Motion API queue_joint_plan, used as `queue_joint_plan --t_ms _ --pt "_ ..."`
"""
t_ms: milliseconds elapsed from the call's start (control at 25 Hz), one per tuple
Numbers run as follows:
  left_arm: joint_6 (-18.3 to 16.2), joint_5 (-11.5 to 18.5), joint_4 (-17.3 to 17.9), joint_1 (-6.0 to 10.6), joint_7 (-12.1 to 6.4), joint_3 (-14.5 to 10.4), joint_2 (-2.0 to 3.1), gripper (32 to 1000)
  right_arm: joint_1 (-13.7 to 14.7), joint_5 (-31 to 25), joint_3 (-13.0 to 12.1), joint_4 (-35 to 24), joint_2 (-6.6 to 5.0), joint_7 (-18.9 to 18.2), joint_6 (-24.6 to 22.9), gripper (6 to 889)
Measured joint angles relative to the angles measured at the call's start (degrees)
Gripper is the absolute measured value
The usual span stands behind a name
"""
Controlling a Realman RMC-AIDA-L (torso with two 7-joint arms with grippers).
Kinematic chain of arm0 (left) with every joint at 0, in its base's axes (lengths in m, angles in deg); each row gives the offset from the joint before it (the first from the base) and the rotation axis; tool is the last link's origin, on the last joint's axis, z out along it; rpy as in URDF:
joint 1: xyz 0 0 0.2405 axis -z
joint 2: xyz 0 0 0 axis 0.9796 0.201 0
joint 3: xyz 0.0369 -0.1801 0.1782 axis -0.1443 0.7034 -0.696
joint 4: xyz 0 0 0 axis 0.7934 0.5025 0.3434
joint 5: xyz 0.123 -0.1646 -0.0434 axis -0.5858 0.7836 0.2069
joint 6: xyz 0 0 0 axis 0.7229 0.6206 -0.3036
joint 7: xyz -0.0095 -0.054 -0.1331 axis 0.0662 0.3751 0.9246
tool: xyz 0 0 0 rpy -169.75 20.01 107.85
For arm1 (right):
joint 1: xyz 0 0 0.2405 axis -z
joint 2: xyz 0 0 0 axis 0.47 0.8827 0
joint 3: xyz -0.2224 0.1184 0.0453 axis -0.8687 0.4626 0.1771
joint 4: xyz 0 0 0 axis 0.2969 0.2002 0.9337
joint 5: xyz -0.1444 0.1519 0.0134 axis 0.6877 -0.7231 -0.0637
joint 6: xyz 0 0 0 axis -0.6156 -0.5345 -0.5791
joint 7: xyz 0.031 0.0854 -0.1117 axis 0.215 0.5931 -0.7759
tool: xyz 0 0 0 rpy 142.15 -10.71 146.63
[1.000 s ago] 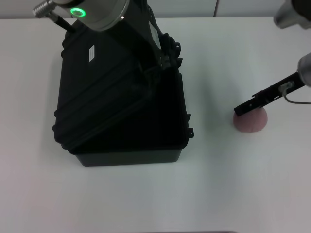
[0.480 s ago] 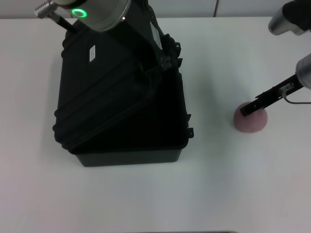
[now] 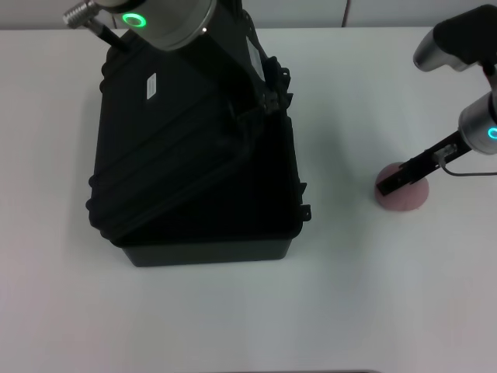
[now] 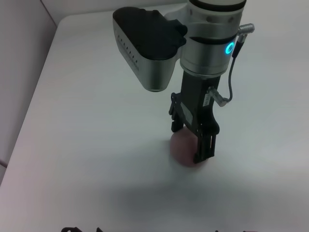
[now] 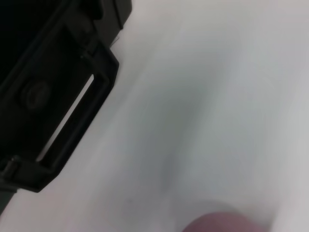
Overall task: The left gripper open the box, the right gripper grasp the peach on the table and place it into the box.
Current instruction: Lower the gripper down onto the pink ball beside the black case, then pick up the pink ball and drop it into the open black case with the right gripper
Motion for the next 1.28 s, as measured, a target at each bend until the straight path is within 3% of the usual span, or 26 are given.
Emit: queue_joint_plan --t_ms 520,760,960,1280 --pt "0.9 0.1 -0.9 0.28 0.01 -0.4 -0.05 87 -0.7 1.1 -0.7 2.6 0.01 0.1 4.2 844" --pt "1.2 0.1 -0.9 0.28 0.01 -0.4 -0.04 87 -0.7 1.4 -0.3 2.7 0.01 0.1 4.4 699" --pt "1.3 0.2 -1.2 0.28 0.01 -0.4 -0.04 87 -0.6 1.4 -0.2 2.5 0.01 0.0 4.4 454" --pt "1.4 0.3 -1.5 0.28 0.01 -0.5 0.0 88 0.0 0.6 -0.1 1.3 0.01 -0.4 4.4 331"
